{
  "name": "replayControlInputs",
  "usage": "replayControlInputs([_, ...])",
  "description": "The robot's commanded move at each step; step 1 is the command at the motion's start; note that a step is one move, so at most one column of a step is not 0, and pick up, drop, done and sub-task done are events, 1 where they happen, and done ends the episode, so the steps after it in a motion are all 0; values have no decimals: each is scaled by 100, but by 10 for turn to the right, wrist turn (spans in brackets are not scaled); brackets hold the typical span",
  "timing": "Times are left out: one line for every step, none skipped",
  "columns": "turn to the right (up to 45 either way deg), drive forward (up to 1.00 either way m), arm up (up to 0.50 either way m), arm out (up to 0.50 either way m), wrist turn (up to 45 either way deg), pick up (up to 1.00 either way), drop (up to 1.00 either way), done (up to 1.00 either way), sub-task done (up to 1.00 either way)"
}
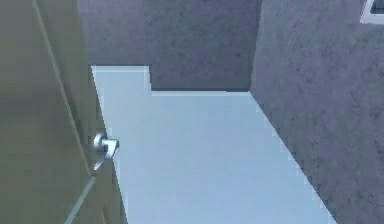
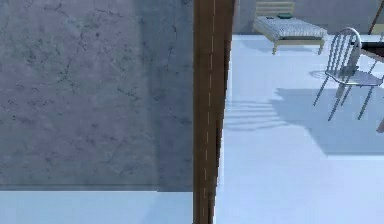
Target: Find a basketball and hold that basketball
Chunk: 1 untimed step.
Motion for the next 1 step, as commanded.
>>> replayControlInputs([0, 100, 0, 0, 0, 0, 0, 0, 0])
